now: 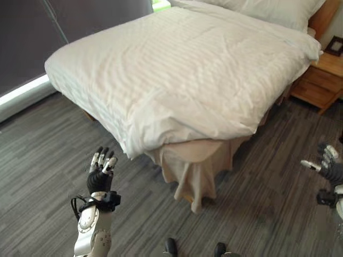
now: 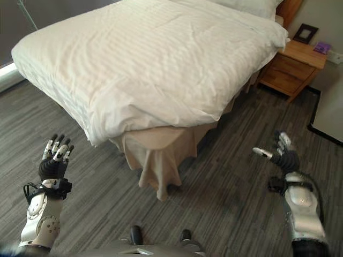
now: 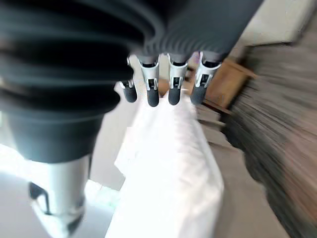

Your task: Making the bed.

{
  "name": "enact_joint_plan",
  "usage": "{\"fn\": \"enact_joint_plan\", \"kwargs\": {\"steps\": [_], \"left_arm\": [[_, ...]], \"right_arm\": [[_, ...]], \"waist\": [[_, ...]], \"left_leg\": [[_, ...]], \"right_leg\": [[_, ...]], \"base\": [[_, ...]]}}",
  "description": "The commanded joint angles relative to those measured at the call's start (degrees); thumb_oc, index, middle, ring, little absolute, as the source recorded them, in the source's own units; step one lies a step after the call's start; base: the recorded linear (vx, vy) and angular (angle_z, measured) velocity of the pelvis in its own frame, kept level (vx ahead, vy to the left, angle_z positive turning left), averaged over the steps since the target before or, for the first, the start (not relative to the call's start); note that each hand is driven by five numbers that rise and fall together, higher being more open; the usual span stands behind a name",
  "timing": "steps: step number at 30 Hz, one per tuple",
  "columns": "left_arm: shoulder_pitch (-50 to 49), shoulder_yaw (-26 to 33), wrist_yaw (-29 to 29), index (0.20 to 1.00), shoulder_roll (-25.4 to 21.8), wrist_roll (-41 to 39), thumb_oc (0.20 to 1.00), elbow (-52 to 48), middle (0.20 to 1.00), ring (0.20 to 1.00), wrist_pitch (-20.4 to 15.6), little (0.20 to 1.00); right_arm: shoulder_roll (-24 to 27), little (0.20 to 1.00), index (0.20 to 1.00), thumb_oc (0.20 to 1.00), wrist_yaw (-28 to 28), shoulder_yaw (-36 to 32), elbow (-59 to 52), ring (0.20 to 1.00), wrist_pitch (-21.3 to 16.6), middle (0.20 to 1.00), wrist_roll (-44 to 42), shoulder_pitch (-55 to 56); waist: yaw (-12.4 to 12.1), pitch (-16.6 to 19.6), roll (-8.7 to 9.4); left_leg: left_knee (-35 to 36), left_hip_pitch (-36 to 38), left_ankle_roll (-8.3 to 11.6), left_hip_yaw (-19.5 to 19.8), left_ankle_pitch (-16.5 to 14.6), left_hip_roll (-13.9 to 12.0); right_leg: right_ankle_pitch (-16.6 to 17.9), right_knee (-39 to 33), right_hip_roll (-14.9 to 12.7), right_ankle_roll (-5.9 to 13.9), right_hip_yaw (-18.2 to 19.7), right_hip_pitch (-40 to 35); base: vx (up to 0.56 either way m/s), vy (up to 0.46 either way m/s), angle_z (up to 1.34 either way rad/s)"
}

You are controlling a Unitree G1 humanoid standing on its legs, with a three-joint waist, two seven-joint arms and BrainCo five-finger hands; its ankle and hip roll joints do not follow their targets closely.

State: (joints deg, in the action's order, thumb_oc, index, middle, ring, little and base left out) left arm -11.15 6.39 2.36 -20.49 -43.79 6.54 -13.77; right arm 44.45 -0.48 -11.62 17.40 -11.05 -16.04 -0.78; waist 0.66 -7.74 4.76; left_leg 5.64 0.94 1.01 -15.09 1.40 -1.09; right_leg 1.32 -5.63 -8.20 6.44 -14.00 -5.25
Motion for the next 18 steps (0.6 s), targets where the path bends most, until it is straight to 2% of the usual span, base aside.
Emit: {"fn": "enact_joint_plan", "kwargs": {"steps": [1,3,4,7,8,10,11,18], "left_arm": [[1.67,-4.84,3.59,1.0,-3.81,-0.56,1.0,-1.94,1.0,1.0,-1.68,1.0],[1.2,-7.15,4.27,1.0,-5.1,-1.39,1.0,-2.92,1.0,1.0,-1.37,1.0],[1.19,-8.96,4.3,1.0,-6.88,-2.09,1.0,-3.35,1.0,1.0,-1.22,1.0],[1.54,-9.82,3.96,1.0,-8.33,-2.98,1.0,-3.25,1.0,1.0,-0.77,1.0],[1.79,-10.17,4.15,1.0,-8.87,-2.98,1.0,-3.29,1.0,1.0,-0.5,1.0],[1.93,-10.36,4.36,1.0,-9.08,-2.96,1.0,-3.63,1.0,1.0,-0.42,1.0],[1.62,-10.48,4.78,1.0,-9.95,-2.99,1.0,-4.22,1.0,1.0,-0.33,1.0],[1.35,-9.67,4.44,1.0,-11.3,-3.03,1.0,-4.62,1.0,1.0,-0.84,1.0]], "right_arm": [[10.21,1.0,1.0,1.0,-1.33,12.74,12.2,1.0,-1.65,1.0,4.97,-17.4],[13.8,1.0,1.0,1.0,-2.99,23.94,20.18,1.0,-0.83,1.0,7.68,-32.57],[14.66,1.0,1.0,1.0,-4.43,30.33,26.35,1.0,0.11,1.0,8.28,-44.08],[12.56,1.0,1.0,1.0,-5.9,42.45,34.29,1.0,1.19,1.0,11.04,-61.59],[10.92,1.0,1.0,1.0,-5.73,49.45,37.58,1.0,1.54,1.0,14.58,-69.48],[10.42,1.0,1.0,1.0,-6.09,51.63,39.38,1.0,1.85,1.0,15.77,-72.14],[8.62,1.0,1.0,1.0,-6.14,54.77,43.54,1.0,2.3,1.0,17.79,-76.38],[6.29,1.0,1.0,1.0,-8.41,59.24,50.19,1.0,2.78,1.0,21.7,-82.73]], "waist": [[-4.11,2.83,-1.65],[-5.56,1.97,-1.01],[-7.27,1.43,-0.28],[-8.75,0.35,0.15],[-9.62,-0.46,0.18],[-9.9,-0.63,0.12],[-11.05,-1.15,0.33],[-13.68,-4.05,-0.28]], "left_leg": [[-1.17,-3.03,0.9,6.4,2.74,-3.12],[-1.32,-4.85,0.9,6.75,3.06,-3.03],[-1.48,-6.32,0.9,7.2,3.4,-3.0],[-1.55,-8.72,0.94,7.77,3.94,-2.88],[-1.64,-10.01,1.01,8.23,4.11,-2.7],[-1.66,-11.01,0.99,8.56,4.5,-2.54],[-1.79,-12.16,0.94,9.26,4.61,-2.32],[-2.4,-16.9,1.01,11.63,5.26,-1.47]], "right_leg": [[0.26,0.99,-0.86,2.1,1.45,1.52],[0.93,0.85,-0.83,2.25,1.09,2.95],[1.44,0.71,-0.7,2.23,0.99,4.07],[2.21,0.63,-0.64,2.25,0.52,6.06],[2.41,0.63,-0.6,2.33,0.08,6.91],[2.65,0.63,-0.51,2.3,-0.19,7.6],[2.69,0.63,-0.52,2.35,-0.7,8.18],[3.11,0.63,-0.82,2.42,-2.44,11.05]], "base": [[-0.03,0.023,0.13],[-0.08,0.015,0.09],[-0.1,0.009,0.24],[-0.07,0.017,0.19],[-0.04,0.014,0.18],[-0.03,0.008,0.29],[-0.03,0.004,0.43],[-0.02,0.005,0.27]]}}
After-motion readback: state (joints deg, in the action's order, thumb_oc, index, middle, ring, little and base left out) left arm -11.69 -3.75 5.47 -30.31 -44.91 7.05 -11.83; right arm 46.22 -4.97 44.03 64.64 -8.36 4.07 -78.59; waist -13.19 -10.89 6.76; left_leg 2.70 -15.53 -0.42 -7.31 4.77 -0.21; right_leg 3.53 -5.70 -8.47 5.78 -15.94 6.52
